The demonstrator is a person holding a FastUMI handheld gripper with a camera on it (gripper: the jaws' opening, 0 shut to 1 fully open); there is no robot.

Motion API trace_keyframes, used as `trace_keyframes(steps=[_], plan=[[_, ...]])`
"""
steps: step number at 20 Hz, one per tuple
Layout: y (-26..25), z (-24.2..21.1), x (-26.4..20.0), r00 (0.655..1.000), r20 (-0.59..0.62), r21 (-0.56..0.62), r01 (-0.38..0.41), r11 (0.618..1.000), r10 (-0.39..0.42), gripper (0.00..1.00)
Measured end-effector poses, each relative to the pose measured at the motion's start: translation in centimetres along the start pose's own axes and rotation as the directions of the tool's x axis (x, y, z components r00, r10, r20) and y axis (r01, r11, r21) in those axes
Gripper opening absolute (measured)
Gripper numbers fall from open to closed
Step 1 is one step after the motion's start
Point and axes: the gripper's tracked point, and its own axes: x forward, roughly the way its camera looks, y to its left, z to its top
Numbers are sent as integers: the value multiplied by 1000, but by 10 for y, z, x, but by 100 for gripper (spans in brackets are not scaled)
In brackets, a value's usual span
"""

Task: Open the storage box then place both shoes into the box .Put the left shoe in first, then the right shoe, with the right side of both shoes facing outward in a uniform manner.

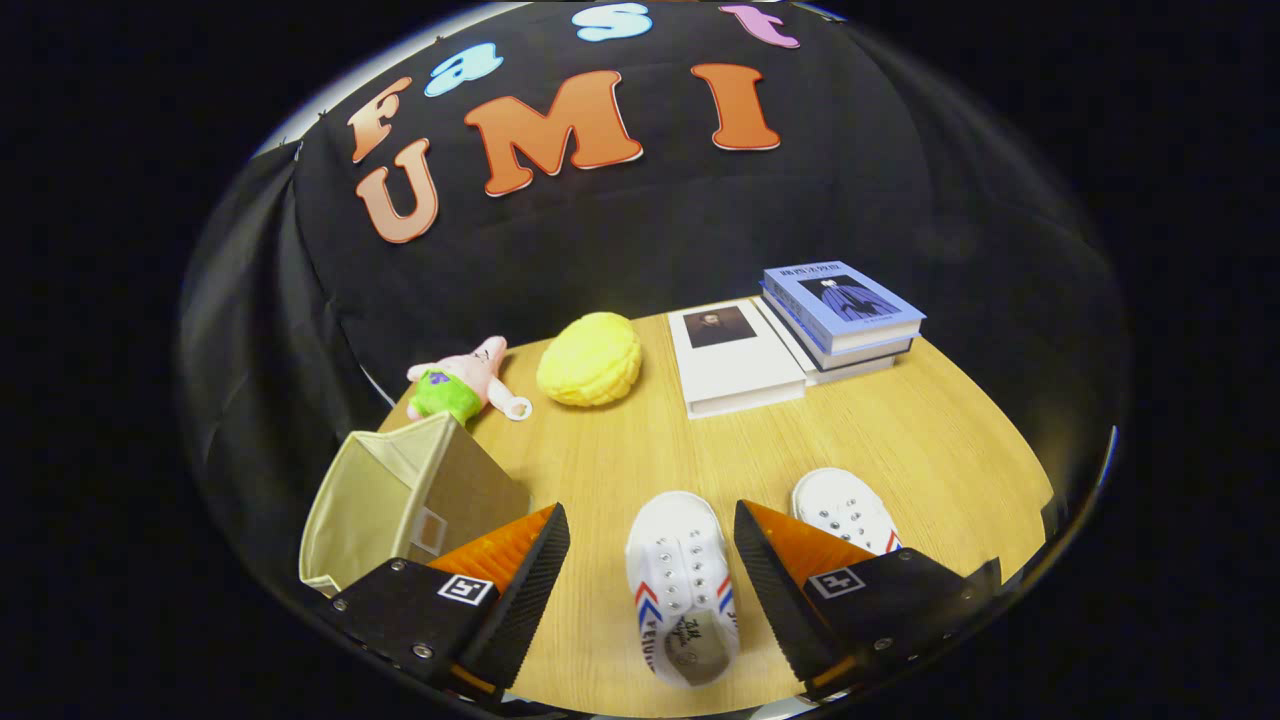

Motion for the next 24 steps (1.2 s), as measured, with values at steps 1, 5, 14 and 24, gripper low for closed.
trace_keyframes(steps=[1,5,14,24], plan=[[-8,-8,3,1000,-16,6,10,1000,-10,99],[-31,-42,11,996,-74,28,41,999,-39,98],[-49,-105,33,976,-211,31,64,997,-56,76],[-34,-120,42,959,-284,80,28,996,-4,26]])
